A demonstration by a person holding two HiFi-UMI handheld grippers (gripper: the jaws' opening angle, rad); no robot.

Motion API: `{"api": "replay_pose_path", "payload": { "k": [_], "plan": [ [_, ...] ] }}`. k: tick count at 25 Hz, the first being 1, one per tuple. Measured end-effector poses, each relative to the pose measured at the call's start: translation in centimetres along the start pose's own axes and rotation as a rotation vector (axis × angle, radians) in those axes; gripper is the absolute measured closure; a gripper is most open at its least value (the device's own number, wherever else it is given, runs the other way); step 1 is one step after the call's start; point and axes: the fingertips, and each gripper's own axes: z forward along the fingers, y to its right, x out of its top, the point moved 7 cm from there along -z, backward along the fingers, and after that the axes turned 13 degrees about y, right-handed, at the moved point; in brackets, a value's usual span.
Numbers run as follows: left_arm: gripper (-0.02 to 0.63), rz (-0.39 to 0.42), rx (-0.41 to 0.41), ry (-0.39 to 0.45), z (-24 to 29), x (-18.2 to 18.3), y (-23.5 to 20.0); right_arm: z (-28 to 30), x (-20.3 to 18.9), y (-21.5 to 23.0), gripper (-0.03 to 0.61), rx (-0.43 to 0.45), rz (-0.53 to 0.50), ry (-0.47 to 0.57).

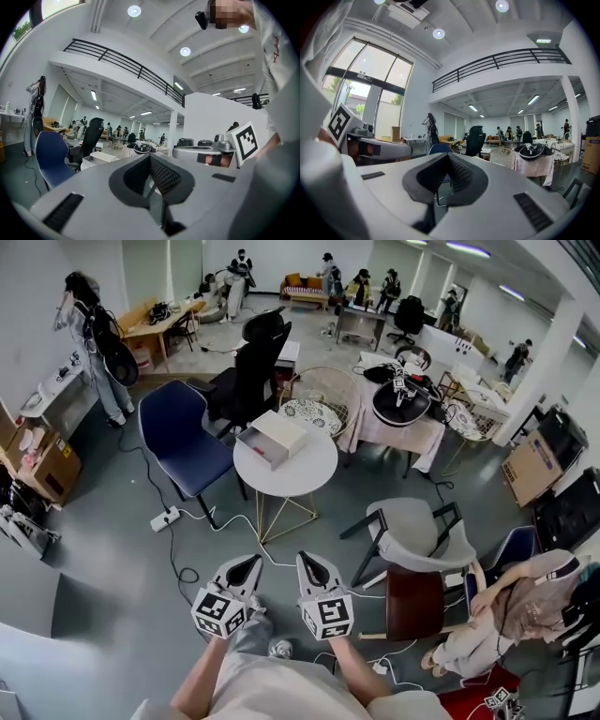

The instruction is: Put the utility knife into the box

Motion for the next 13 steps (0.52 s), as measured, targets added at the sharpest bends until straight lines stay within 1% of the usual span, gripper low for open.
{"api": "replay_pose_path", "payload": {
  "k": [13],
  "plan": [
    [0.603,0.013,-0.031,-0.004,0.5,-0.1,1.4,-1.2,0.1,0.3,0.563,-0.018,-0.005,0.003]
  ]
}}
